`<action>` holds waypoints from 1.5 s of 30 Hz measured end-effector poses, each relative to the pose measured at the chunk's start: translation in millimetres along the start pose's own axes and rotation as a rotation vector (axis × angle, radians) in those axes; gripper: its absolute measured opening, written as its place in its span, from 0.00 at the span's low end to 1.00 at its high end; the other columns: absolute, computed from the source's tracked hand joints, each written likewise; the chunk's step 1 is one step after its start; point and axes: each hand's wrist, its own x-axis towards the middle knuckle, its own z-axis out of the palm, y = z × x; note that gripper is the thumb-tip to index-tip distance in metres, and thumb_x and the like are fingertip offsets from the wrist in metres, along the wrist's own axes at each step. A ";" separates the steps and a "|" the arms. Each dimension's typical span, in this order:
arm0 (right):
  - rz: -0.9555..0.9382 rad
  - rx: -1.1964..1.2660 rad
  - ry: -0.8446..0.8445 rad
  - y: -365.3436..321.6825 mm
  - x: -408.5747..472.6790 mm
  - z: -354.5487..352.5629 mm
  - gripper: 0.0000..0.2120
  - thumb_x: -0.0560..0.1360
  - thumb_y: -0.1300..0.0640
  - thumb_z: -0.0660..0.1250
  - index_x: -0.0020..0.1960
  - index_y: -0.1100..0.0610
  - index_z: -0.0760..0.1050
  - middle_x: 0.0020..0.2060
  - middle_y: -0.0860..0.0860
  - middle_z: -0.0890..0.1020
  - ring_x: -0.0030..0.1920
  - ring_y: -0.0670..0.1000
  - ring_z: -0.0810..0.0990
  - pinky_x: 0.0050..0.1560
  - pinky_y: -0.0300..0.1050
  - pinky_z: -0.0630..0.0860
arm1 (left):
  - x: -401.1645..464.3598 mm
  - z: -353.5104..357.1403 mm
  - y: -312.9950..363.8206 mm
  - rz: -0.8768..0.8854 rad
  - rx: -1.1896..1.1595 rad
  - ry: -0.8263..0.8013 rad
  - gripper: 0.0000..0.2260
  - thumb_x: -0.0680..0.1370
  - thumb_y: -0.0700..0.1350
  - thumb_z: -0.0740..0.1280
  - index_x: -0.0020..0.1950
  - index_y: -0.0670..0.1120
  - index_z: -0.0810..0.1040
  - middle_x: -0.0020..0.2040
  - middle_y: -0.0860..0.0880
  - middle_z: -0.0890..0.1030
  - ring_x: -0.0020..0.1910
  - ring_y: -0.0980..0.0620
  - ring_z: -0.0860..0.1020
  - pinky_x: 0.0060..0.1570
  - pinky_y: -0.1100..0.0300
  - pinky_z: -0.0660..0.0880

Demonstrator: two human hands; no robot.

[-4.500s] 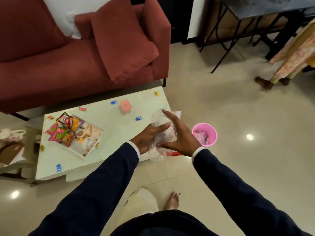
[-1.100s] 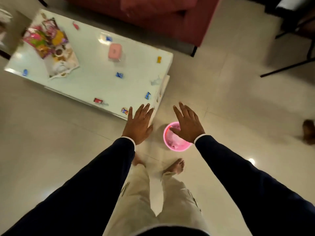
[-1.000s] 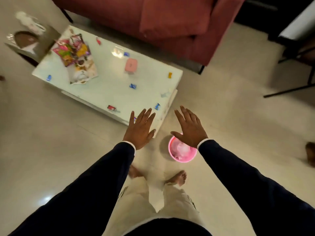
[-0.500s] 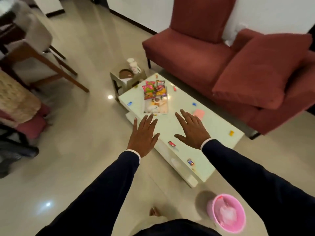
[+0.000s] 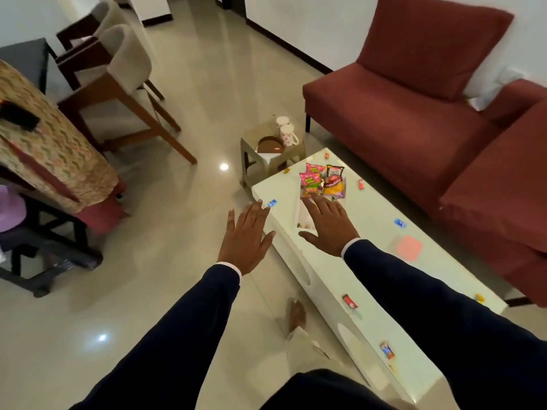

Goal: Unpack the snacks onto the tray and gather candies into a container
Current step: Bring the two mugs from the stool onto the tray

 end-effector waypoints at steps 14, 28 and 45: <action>-0.075 -0.042 -0.121 12.3 266.4 -17.5 0.41 0.78 0.35 0.61 0.82 0.53 0.48 0.82 0.55 0.52 0.80 0.60 0.57 0.79 0.63 0.54 | 222.4 -14.5 -140.9 -0.078 -0.087 -0.017 0.31 0.82 0.64 0.45 0.82 0.49 0.57 0.83 0.47 0.57 0.82 0.45 0.56 0.79 0.37 0.50; 0.338 0.126 -0.143 -8.0 484.2 5.0 0.42 0.77 0.38 0.65 0.82 0.53 0.49 0.80 0.56 0.58 0.78 0.61 0.61 0.76 0.62 0.61 | 463.8 7.9 -311.3 0.291 -0.145 -0.215 0.28 0.85 0.59 0.51 0.82 0.49 0.56 0.83 0.47 0.55 0.83 0.47 0.52 0.80 0.39 0.48; 0.708 0.370 -0.123 43.1 618.8 18.6 0.39 0.78 0.41 0.66 0.81 0.54 0.53 0.79 0.57 0.61 0.77 0.62 0.63 0.75 0.62 0.65 | 700.0 32.5 -319.0 0.576 -0.111 -0.417 0.22 0.83 0.49 0.61 0.77 0.47 0.64 0.81 0.44 0.60 0.79 0.42 0.60 0.76 0.44 0.63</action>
